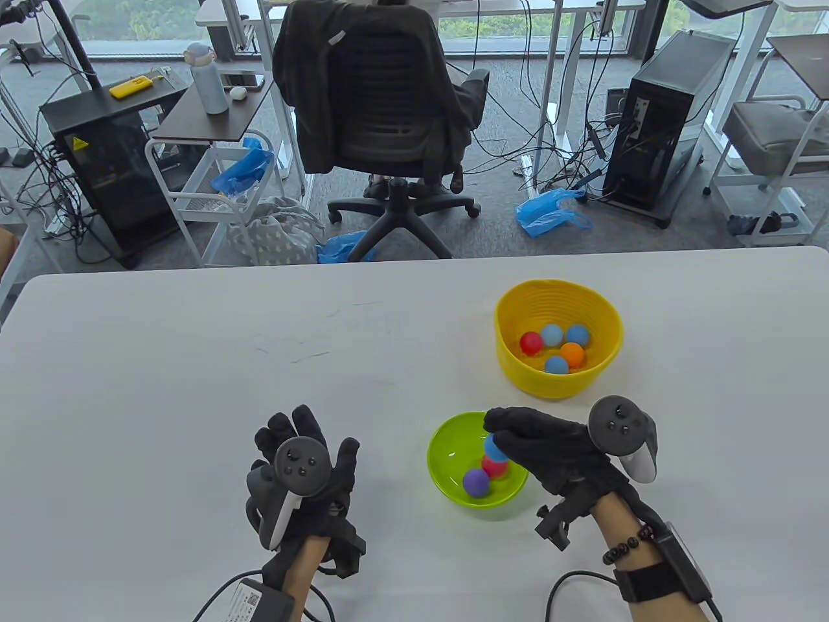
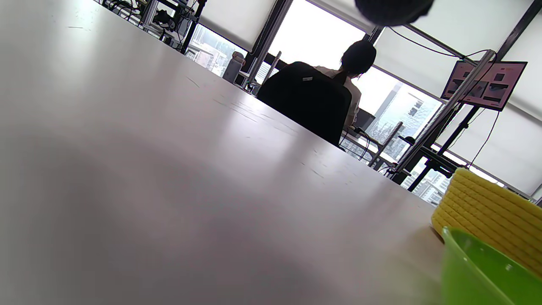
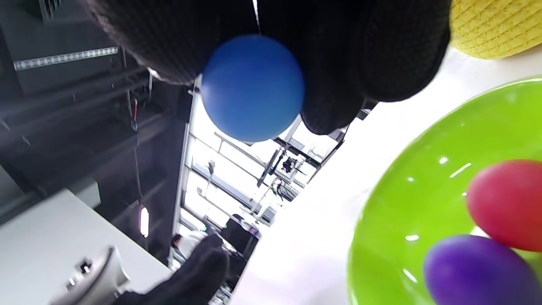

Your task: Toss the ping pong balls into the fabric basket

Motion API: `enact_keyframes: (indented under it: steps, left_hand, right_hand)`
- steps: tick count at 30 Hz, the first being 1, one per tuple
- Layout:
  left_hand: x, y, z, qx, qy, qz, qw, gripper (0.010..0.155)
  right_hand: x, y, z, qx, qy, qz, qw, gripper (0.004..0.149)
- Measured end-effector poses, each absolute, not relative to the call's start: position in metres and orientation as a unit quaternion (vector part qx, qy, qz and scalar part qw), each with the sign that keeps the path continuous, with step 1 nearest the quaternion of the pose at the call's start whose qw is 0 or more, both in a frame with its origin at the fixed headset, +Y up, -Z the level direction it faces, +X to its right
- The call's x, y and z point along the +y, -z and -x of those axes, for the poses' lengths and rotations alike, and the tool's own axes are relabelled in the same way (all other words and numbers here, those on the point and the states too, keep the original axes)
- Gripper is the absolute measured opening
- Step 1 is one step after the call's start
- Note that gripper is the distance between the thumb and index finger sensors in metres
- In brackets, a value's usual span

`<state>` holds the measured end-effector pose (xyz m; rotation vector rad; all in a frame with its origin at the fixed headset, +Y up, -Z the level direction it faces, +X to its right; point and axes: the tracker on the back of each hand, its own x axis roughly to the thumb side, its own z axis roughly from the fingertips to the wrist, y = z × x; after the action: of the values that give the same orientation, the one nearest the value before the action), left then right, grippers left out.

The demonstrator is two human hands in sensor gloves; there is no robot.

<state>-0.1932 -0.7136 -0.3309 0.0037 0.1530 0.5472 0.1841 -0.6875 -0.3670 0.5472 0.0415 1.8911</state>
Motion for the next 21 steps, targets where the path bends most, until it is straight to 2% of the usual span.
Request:
enact_keyframes:
  steps: [14, 21]
  left_hand:
    - [-0.714, 0.33, 0.194, 0.076, -0.273, -0.001, 0.959, 0.084]
    - [-0.714, 0.331, 0.194, 0.077, -0.275, 0.002, 0.959, 0.084]
  right_hand:
    - [-0.713, 0.388, -0.243, 0.02, -0.654, -0.085, 0.751, 0.049]
    - [-0.719, 0.397, -0.264, 0.021, -0.624, -0.044, 0.78, 0.05]
